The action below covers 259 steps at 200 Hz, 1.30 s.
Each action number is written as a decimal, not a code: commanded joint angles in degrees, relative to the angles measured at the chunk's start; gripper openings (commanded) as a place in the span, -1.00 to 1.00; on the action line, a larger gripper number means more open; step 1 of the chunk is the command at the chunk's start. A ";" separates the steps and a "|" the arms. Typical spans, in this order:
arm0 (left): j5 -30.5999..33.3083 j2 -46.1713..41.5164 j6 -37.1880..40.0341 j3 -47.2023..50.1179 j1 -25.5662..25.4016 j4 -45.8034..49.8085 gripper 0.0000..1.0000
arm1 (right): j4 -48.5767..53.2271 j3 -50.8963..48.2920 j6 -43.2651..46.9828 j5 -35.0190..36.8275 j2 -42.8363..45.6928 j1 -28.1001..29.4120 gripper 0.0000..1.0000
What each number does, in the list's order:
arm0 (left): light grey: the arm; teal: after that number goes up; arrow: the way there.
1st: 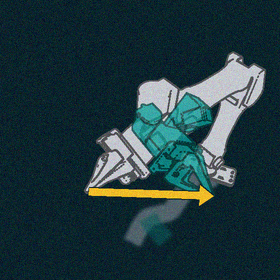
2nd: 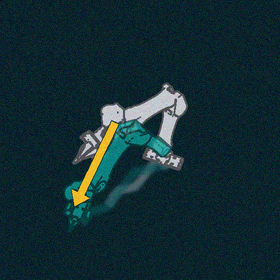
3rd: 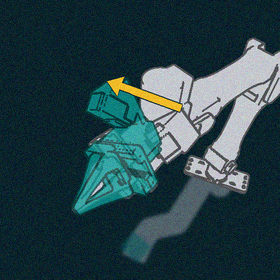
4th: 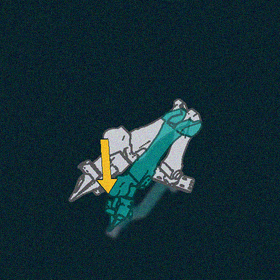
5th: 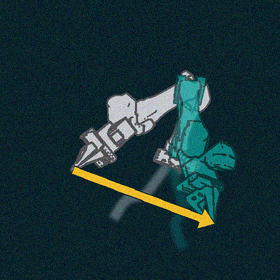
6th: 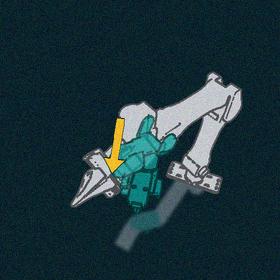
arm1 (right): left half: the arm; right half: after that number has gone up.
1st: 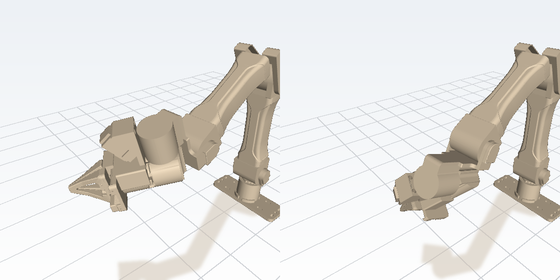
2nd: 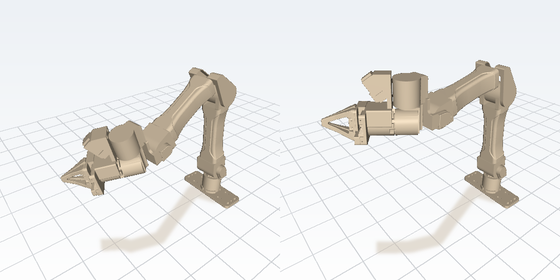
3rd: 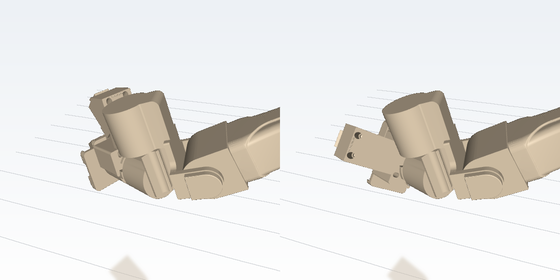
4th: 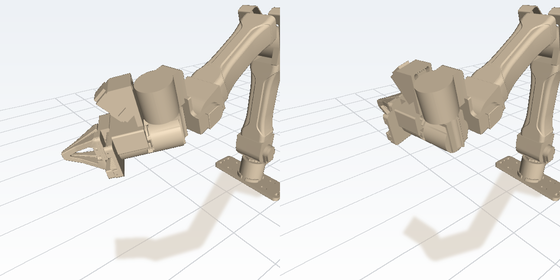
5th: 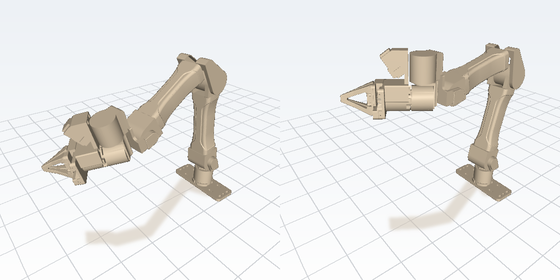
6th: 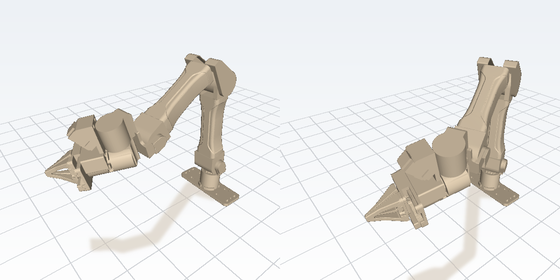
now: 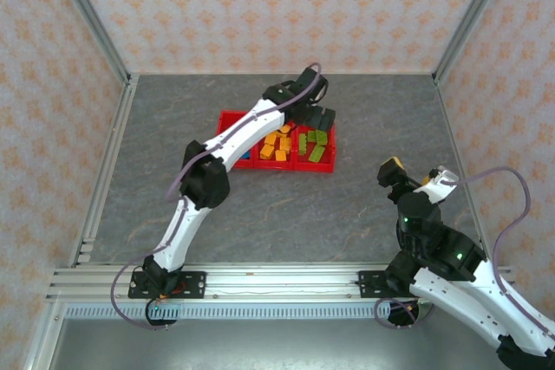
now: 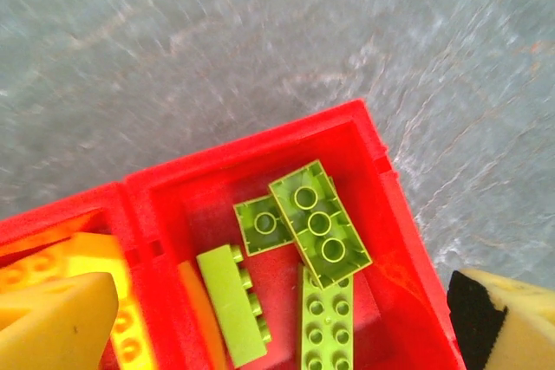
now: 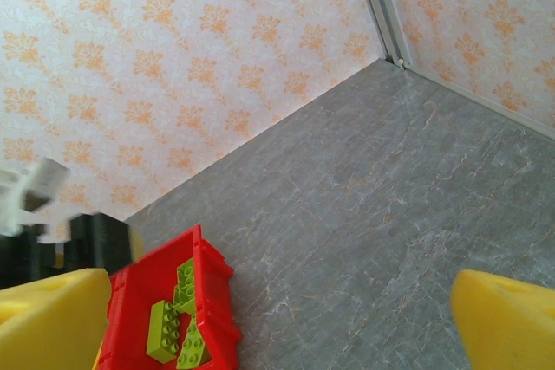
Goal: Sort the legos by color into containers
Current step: Reset both arms
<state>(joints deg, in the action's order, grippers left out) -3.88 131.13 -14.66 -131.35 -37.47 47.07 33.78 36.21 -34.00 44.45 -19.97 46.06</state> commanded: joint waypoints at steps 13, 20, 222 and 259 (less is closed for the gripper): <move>10.99 -17.52 3.49 12.97 0.47 -14.85 0.99 | -2.13 0.24 4.11 2.53 0.23 -0.14 1.00; 13.99 -22.12 4.97 18.18 0.47 -19.52 0.99 | -4.14 0.54 6.41 2.58 0.21 -0.10 1.00; 13.10 -76.73 7.16 109.78 35.45 -93.88 0.99 | -91.14 -22.73 37.66 -31.53 -55.50 -36.90 1.00; 14.83 -75.66 7.66 111.65 35.41 -93.82 0.99 | -115.22 -26.66 37.19 -32.32 -69.12 -39.99 1.00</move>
<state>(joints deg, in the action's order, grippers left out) 9.76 54.98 -8.49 -21.15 -2.20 -44.82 -63.53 10.72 4.91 13.02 -83.29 8.34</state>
